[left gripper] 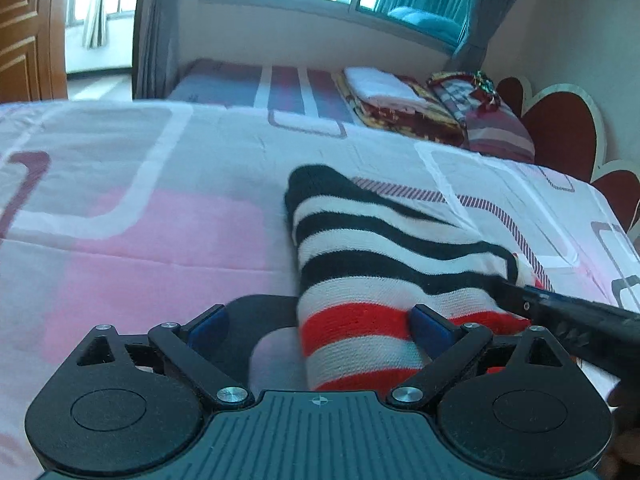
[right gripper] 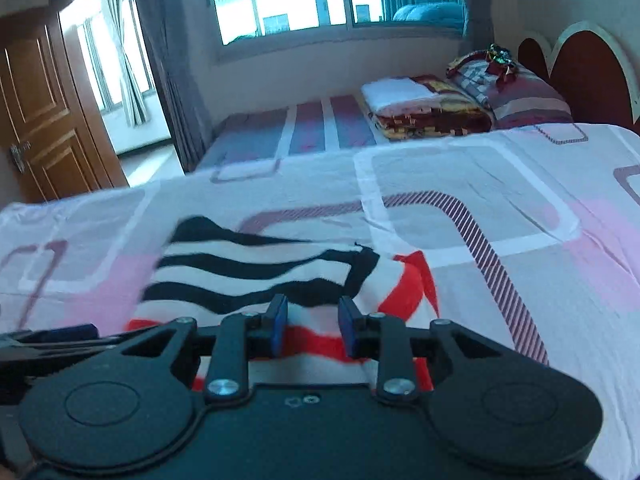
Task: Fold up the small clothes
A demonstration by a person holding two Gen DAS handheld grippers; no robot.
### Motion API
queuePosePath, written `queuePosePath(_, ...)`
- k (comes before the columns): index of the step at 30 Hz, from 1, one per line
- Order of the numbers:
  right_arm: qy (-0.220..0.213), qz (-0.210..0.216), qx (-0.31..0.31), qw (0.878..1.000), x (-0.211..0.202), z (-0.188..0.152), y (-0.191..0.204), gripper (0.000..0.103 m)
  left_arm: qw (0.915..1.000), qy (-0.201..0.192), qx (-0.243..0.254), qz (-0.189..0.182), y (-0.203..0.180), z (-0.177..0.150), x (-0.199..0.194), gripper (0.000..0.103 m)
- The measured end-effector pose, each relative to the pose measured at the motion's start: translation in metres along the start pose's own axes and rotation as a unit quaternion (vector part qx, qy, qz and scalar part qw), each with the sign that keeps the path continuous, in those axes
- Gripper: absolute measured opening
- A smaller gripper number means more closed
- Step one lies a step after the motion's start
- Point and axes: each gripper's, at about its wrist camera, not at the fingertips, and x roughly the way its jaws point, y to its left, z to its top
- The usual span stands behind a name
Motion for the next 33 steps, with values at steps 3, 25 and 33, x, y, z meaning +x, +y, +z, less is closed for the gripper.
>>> queuePosePath(3, 0.002, -0.053, -0.030, 0.998, 0.018, -0.009, -0.015, 0.027, 0.9997, 0.018, 0.003, -0.015, -0.009, 0.001, 0.015, 0.096)
queuePosePath(25, -0.022, -0.057, -0.027, 0.998, 0.033, 0.001, -0.028, 0.027, 0.9990, 0.027, -0.028, 0.022, -0.001, 0.028, 0.061, 0.096)
queuePosePath(33, -0.017, -0.055, -0.012, 0.998, 0.032, -0.001, -0.031, 0.029, 0.9989, 0.023, -0.020, 0.036, -0.004, 0.025, 0.041, 0.096)
